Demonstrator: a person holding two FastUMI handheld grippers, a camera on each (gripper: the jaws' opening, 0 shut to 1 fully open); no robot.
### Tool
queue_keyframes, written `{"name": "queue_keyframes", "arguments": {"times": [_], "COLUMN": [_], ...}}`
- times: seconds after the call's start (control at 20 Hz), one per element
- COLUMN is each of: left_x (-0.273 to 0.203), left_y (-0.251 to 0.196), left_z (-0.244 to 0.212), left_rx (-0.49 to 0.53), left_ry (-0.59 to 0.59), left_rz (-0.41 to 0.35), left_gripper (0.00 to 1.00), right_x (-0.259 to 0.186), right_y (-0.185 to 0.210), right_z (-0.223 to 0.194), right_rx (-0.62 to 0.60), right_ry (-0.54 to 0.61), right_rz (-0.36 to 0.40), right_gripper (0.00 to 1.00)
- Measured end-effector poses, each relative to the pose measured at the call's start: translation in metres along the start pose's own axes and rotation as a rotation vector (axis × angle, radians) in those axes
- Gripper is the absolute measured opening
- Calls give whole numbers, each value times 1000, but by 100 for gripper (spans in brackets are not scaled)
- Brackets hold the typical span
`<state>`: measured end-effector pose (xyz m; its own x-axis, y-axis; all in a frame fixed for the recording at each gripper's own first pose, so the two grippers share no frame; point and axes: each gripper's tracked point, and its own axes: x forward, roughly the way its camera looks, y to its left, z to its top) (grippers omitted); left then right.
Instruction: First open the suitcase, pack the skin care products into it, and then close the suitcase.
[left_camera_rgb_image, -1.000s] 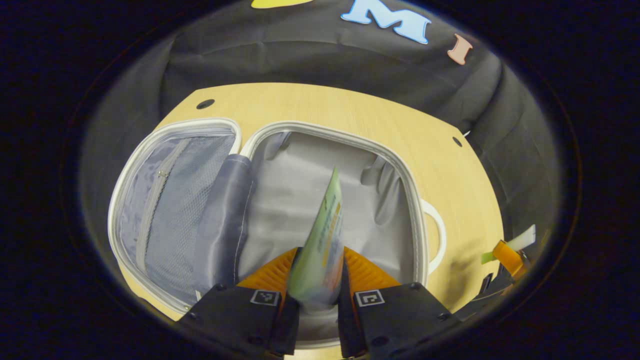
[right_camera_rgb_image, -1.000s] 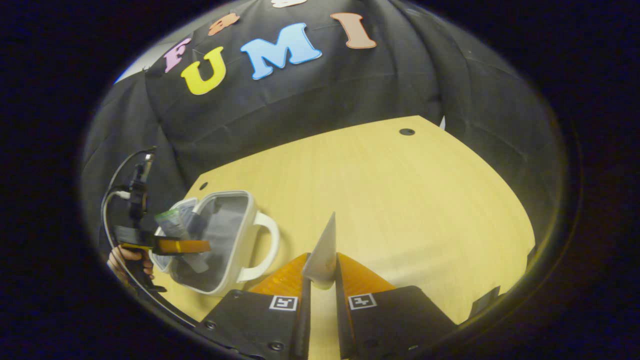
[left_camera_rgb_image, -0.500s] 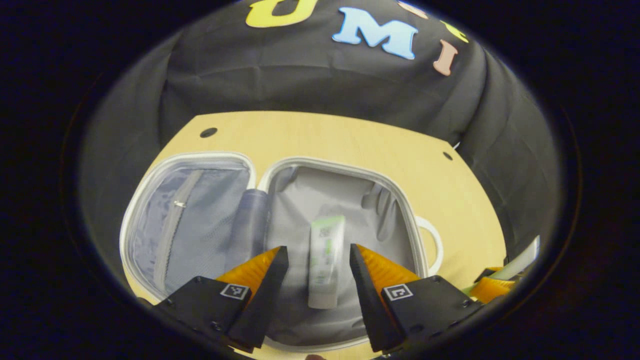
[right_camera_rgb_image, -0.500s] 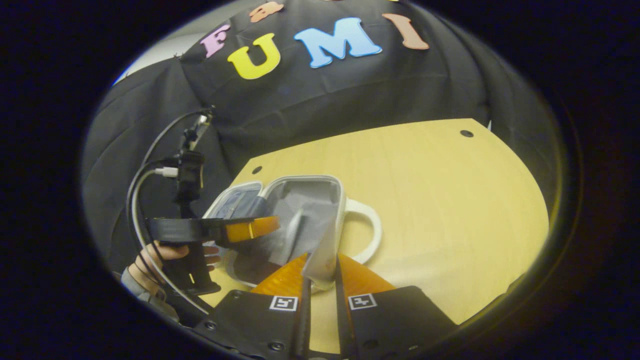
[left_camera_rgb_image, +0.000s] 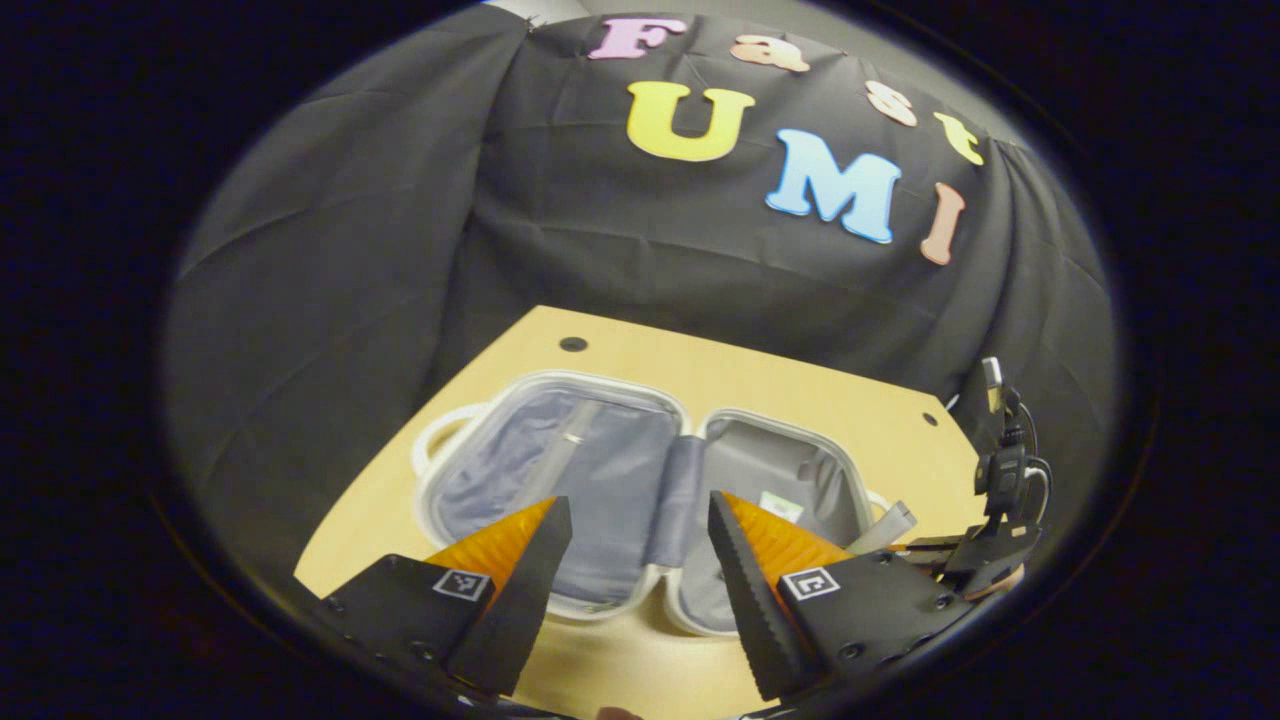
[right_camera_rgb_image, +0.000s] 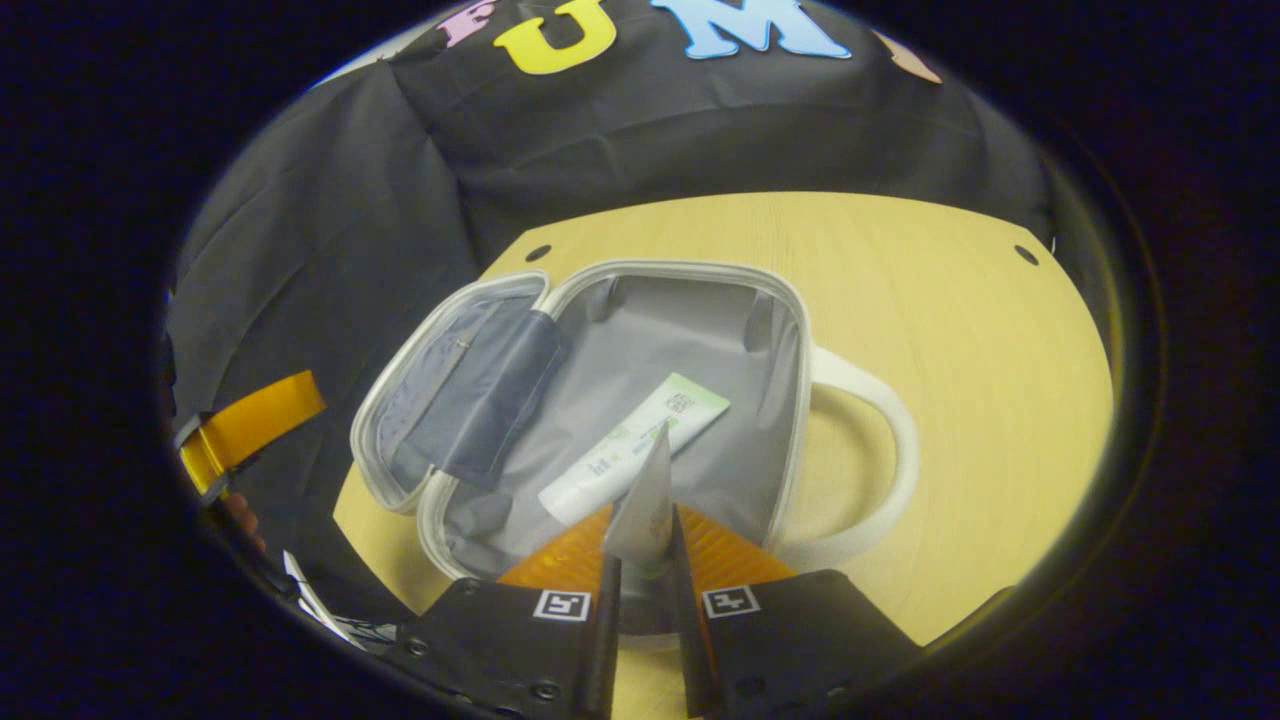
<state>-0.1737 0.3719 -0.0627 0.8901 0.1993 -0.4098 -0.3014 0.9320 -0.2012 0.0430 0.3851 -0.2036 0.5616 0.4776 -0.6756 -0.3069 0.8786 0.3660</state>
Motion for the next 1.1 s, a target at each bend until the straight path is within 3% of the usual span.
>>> {"name": "queue_keyframes", "arguments": {"times": [0.1, 0.15, 0.2, 0.3, 0.45, 0.85, 1.1], "left_x": [-7, -9, -8, -4, 17, 92, 145], "left_y": [29, 45, 59, 88, 128, 227, 239], "left_z": [1, 3, 5, 12, 31, 47, 27], "left_rx": [-33, -49, -63, -86, -87, -85, -181], "left_ry": [-1, 1, -1, 0, -4, 105, 205], "left_rz": [49, 70, 90, 125, 165, 205, 96], "left_gripper": [94, 93, 90, 90, 90, 92, 91], "right_x": [-12, -21, -30, -51, -80, -165, -185], "right_y": [-4, -9, -15, -24, -40, -99, -127], "right_z": [11, 20, 30, 46, 65, 88, 82], "right_rx": [9, 14, 16, 9, -25, -70, -15], "right_ry": [-40, -68, -96, -168, -295, -505, -500], "right_rz": [-6, -8, -15, -39, -121, -374, -459], "right_gripper": [28, 35, 34, 61, 93, 94, 94]}}
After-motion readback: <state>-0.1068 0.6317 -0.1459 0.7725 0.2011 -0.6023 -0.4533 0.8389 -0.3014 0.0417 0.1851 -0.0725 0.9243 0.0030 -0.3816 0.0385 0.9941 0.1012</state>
